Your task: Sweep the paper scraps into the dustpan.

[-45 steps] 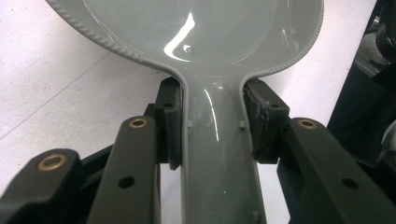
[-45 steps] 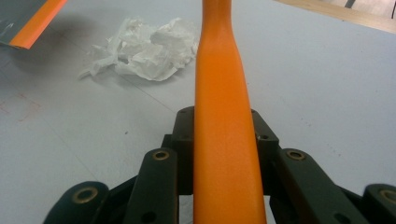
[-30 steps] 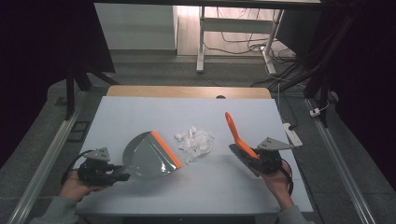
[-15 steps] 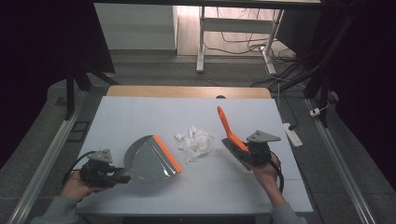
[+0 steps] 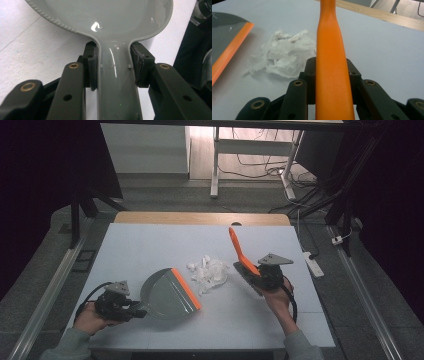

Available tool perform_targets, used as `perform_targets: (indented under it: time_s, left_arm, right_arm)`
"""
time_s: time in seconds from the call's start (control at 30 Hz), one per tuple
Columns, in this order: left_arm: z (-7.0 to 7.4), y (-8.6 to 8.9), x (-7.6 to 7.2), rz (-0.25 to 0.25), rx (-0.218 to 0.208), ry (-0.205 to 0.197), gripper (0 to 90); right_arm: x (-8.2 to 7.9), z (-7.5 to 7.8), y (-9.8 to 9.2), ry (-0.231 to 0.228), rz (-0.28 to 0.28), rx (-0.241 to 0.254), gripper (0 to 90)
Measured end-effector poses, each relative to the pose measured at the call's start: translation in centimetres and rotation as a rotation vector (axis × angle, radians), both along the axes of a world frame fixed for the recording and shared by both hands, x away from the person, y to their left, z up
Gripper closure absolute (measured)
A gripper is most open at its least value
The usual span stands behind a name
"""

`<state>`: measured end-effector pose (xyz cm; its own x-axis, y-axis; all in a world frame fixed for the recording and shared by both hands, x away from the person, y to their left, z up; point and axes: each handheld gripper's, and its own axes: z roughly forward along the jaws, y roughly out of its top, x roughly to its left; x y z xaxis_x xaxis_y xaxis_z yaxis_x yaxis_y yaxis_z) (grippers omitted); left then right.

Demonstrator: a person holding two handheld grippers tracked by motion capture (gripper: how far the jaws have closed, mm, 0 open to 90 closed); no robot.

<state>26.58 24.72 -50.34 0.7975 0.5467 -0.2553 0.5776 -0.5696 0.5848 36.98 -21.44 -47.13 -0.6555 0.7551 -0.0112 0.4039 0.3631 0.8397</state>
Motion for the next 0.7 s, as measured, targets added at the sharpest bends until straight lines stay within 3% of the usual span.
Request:
perform_targets:
  time_s: [0.7]
  left_arm:
    - [-0.3, -0.6, 0.5, -0.011, 0.002, 0.009, 61.2]
  right_arm:
    - [4.2, -0.3, 2.0, -0.002, -0.036, -0.005, 70.3]
